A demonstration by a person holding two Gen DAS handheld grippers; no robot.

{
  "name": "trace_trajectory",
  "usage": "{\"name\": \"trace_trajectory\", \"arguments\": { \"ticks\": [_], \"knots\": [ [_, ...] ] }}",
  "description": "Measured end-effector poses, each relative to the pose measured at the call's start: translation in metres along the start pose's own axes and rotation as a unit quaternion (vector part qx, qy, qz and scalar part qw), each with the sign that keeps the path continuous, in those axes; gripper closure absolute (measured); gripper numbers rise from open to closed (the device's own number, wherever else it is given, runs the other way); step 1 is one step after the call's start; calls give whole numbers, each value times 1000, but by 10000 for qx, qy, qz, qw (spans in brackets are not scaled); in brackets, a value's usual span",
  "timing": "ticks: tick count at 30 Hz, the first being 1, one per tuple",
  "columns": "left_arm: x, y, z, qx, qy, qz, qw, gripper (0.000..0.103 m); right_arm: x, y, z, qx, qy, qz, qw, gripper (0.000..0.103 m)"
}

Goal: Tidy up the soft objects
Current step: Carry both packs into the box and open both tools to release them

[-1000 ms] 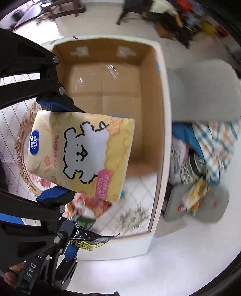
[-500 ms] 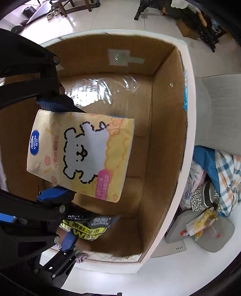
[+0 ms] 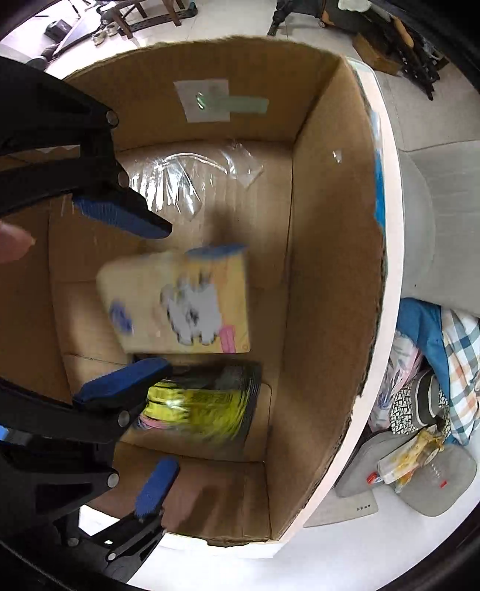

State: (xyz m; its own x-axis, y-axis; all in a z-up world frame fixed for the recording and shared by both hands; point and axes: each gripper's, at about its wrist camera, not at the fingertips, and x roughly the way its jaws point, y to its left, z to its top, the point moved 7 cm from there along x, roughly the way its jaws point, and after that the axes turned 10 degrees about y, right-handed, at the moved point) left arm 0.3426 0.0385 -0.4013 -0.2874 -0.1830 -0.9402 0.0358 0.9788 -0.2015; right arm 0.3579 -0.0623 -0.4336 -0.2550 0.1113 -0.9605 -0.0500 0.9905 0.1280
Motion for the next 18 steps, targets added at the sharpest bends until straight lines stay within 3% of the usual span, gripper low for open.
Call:
{"name": "trace_trajectory", "arguments": {
  "ticks": [2,6,8,9,11,18],
  "knots": [
    [-6,-1,-3,29,-70,57,10000,16,-3,1,0,-25,-34,-71,10000,23],
    [-17,-1,-11,86,-223,257,9994,14,-13,1,-8,-31,-68,-118,9999,23],
    [-23,-3,-17,108,-284,304,9991,5,-16,-1,-12,-16,-74,-147,9999,22],
    [-25,-3,-21,97,-322,323,9989,2,-20,-2,-16,-5,-97,-162,9998,16],
    [-34,-4,-31,59,-446,306,9985,1,-26,-4,-24,40,-142,-136,9998,5],
    [-64,-9,-65,-47,-944,462,9944,1,-49,-11,-63,168,-446,-179,9987,0]
  ]
}}
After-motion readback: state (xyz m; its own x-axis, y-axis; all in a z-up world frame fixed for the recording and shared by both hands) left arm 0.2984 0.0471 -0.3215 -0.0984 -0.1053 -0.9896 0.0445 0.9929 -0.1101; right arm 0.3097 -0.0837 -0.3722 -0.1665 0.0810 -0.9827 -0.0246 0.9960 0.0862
